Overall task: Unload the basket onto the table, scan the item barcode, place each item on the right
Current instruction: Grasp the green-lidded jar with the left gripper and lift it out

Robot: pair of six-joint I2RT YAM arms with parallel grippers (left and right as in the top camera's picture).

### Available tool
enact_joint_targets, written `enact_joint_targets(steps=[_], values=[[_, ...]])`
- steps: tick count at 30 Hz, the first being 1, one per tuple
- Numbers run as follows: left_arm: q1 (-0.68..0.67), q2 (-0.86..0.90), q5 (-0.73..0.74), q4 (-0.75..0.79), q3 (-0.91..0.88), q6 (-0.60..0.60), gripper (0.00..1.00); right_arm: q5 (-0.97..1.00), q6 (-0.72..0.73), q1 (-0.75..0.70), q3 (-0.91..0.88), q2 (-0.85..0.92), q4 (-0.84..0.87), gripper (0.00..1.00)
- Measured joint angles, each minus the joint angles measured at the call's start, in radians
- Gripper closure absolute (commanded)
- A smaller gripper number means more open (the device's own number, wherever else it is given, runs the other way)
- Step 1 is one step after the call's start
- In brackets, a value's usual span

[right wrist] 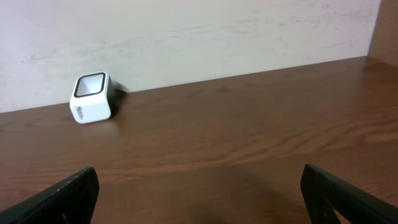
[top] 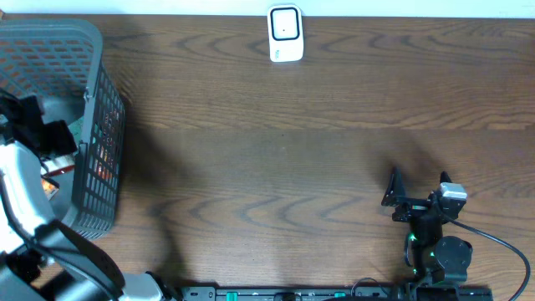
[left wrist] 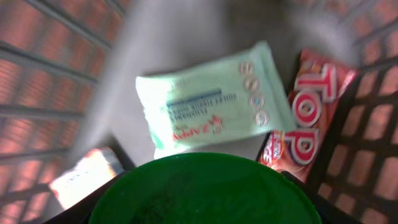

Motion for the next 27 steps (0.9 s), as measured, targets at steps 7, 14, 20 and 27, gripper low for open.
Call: enact_joint_targets(steps=[7,14,20,27], values=[[0.0,-0.08,0.0,0.017,0.002,-0.025,0.36,0.0,0.0,0.0,0.0,0.0,0.0,0.01],[0.0,-0.132,0.001,0.051,0.002,-0.055,0.36,0.0,0.0,0.0,0.0,0.0,0.0,0.01],[0.0,-0.202,0.002,0.135,0.002,-0.104,0.36,0.0,0.0,0.0,0.0,0.0,0.0,0.01],[0.0,-0.273,0.002,0.235,0.002,-0.158,0.36,0.0,0.0,0.0,0.0,0.0,0.0,0.01]])
